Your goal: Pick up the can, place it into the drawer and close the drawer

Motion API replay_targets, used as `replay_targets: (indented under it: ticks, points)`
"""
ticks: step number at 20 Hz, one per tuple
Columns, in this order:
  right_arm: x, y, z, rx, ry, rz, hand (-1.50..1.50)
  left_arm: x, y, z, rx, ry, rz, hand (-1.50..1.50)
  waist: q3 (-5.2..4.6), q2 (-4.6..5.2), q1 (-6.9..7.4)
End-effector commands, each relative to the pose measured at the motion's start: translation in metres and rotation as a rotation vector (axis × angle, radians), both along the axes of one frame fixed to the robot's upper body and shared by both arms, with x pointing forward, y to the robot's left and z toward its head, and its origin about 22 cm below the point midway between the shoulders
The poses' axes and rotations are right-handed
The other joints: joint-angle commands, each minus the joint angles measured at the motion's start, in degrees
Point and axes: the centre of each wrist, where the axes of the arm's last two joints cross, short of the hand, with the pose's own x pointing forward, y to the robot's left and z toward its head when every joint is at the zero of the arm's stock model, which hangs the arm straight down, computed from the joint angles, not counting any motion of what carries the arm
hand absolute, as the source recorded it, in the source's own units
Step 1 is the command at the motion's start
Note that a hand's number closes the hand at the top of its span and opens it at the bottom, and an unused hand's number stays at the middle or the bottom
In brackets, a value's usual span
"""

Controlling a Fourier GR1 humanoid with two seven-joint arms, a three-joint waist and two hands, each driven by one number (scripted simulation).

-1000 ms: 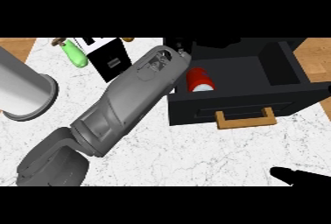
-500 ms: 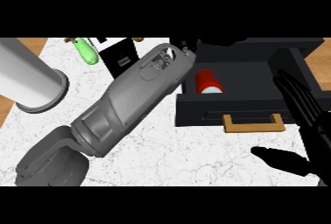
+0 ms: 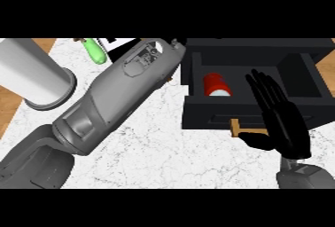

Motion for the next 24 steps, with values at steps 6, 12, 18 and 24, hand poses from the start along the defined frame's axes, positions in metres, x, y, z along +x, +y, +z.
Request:
replay_targets:
  ticks: [6,12,18,24]
  points:
    - [0.042,0.01,-0.063,-0.017,0.009,-0.087,-1.5,-0.011,0.033,-0.008,-0.006,0.019,-0.003,-1.5,0.02,-0.17,1.97]
    - [0.065,-0.011,-0.076,-0.081,0.016,-0.115,-1.5,-0.009,0.067,0.02,0.01,0.029,0.008,-1.5,0.05,0.06,2.02]
    - [0.097,-0.012,-0.072,-0.137,-0.038,-0.146,-1.5,-0.012,0.092,0.024,0.024,0.021,0.021,-1.5,0.06,0.33,2.52]
    - [0.121,0.002,-0.078,-0.114,-0.114,-0.19,-1.5,-0.025,0.091,0.015,0.02,0.035,0.0,-1.5,0.15,0.94,3.38]
